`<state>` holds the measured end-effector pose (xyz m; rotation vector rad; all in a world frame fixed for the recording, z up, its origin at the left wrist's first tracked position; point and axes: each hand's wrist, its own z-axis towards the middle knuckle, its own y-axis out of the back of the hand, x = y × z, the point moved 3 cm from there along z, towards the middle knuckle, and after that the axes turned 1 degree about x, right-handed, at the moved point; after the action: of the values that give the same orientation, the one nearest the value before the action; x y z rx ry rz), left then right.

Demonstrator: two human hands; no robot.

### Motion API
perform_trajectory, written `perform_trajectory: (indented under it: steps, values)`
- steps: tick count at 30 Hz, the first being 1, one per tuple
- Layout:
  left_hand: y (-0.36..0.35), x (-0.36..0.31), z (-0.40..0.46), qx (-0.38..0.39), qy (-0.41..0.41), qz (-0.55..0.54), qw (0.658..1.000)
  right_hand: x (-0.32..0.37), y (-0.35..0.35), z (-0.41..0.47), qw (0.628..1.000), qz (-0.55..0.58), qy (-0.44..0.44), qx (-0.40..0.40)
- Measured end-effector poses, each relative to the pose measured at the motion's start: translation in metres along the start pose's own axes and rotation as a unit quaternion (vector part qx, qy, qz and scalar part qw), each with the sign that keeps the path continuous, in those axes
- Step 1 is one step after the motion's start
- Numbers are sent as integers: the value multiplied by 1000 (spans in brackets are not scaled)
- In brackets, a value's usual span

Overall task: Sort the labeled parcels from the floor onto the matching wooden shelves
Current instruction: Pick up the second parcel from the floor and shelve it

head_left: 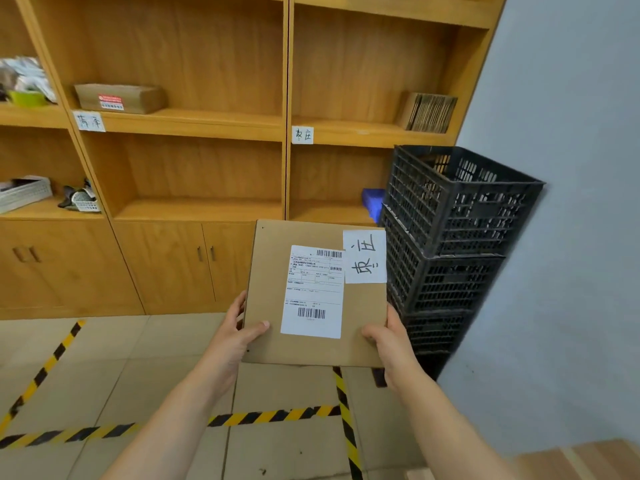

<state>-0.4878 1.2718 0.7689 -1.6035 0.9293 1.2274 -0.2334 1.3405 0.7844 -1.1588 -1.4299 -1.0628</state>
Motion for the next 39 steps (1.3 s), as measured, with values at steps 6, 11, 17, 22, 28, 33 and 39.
perform_trajectory:
  steps: [6, 11, 17, 22, 28, 33, 39]
  values:
    - [-6, -17, 99, -19, -10, 4, 1000, 30, -13, 113, 999, 14, 10, 38]
    - [5, -22, 173, -43, -13, -2, 999, 37, -37, 193, 998, 20, 5, 55]
    - [16, -30, 288, -26, -7, -15, 1000, 48, -67, 296, 1000, 15, -5, 27]
    - [24, -57, 391, 9, -1, -14, 1000, 75, -92, 376, 1000, 26, -3, -13]
    - [21, -81, 502, 27, -7, 4, 1000, 94, -111, 460, 998, 42, 0, -48]
    - [-8, -82, 567, 38, -4, 8, 999, 107, -94, 526, 996, 50, 4, -68]
    - [-56, -93, 646, 22, -36, 4, 999, 128, -61, 622, 996, 64, 29, -45]
